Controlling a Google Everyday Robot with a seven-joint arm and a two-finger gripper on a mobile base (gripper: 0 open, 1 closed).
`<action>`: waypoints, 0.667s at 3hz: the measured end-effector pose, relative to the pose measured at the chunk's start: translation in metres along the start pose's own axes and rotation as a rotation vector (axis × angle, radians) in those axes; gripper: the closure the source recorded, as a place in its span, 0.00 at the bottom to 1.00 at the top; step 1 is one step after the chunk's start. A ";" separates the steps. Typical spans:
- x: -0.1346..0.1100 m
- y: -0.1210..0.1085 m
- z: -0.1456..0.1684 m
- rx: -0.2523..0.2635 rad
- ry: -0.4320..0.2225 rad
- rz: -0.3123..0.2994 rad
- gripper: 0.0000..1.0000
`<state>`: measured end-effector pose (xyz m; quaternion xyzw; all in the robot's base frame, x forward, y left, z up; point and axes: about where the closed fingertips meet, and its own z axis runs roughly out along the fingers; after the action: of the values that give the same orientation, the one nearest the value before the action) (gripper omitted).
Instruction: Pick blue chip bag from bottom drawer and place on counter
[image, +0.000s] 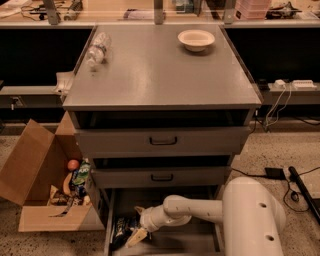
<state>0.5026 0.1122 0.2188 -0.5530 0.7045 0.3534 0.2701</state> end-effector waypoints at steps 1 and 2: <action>0.020 -0.013 0.025 0.024 0.023 0.024 0.00; 0.041 -0.023 0.039 0.046 0.043 0.054 0.00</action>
Offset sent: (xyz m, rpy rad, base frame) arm 0.0225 -0.0036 -0.0905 -0.0868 0.0337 -0.1031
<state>0.5150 0.1159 0.1587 -0.5347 0.7329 0.3322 0.2579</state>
